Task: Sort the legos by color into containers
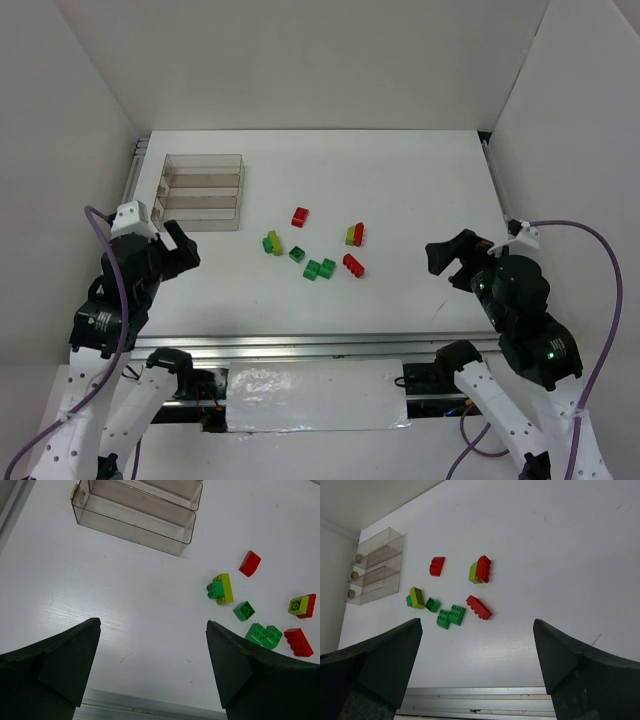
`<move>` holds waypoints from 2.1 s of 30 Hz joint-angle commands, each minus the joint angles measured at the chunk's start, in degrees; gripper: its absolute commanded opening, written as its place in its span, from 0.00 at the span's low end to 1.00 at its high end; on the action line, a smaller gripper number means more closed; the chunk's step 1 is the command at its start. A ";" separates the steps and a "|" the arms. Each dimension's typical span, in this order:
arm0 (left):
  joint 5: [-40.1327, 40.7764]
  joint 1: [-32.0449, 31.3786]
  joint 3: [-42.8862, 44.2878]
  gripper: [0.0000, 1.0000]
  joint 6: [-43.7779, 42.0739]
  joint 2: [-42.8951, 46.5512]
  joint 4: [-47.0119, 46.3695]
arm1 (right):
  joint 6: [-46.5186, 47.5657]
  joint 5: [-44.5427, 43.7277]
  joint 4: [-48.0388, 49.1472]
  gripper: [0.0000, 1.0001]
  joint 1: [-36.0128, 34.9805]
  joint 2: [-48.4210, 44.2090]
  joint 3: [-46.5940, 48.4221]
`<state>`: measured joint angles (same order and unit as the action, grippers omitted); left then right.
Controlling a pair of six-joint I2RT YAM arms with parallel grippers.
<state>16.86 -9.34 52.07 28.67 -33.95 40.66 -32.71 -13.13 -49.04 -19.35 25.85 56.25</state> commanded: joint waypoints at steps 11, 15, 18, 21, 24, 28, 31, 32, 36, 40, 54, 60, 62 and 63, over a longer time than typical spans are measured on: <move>-1.57 0.12 0.31 0.99 -0.89 -1.46 -2.70 | 2.56 20.84 15.35 1.00 -0.33 4.11 -8.34; -3.06 0.29 0.05 0.99 -1.42 -2.08 -3.31 | 3.70 21.23 17.65 0.99 -3.22 20.59 -8.00; -5.34 0.55 0.13 1.00 -2.38 -3.22 -3.75 | 6.42 14.45 18.28 0.99 -8.57 32.80 -4.50; -5.88 0.73 0.22 1.00 -2.56 -4.10 -3.75 | 11.25 10.51 15.83 0.96 -11.92 44.85 1.39; -7.02 0.82 -0.04 1.00 -2.91 -3.84 -4.19 | 15.65 7.94 14.06 0.84 -12.55 53.24 5.27; -9.74 0.82 -0.39 0.99 -3.79 -3.75 -5.16 | 19.51 9.34 16.07 0.83 -12.64 58.25 5.62; -10.53 0.91 -0.31 1.00 -3.97 -4.10 -5.25 | 20.41 12.07 16.25 0.78 -12.55 63.00 6.41; -10.53 0.82 -0.22 0.99 -3.97 -4.28 -5.16 | 20.40 11.64 16.69 0.78 -12.55 65.01 6.42; -11.32 0.82 -0.57 1.00 -4.06 -3.93 -5.60 | 21.81 11.97 18.18 0.75 -12.55 69.51 7.56; -11.85 0.82 -0.57 1.00 -4.32 -4.01 -5.60 | 22.16 11.72 18.10 0.71 -12.55 75.12 9.32; -13.17 0.82 -0.31 0.99 -4.41 -5.24 -5.77 | 18.04 11.80 19.67 0.02 -12.64 69.81 7.39; -37.28 0.64 -0.04 0.99 -2.22 -7.09 -11.11 | 14.52 37.24 35.47 0.02 -15.01 49.50 -4.73; -53.03 0.21 -2.67 0.99 3.02 -7.62 -21.11 | 11.36 49.26 41.54 0.02 -15.27 45.45 -9.74; -56.47 -0.93 -3.81 0.99 5.24 -7.53 -25.24 | 9.87 52.12 47.31 0.01 -15.88 42.82 -10.89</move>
<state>-17.82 -8.99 50.17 27.86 -41.17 29.65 -18.44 19.86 -17.91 -33.82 73.78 48.82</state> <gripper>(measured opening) 0.994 0.358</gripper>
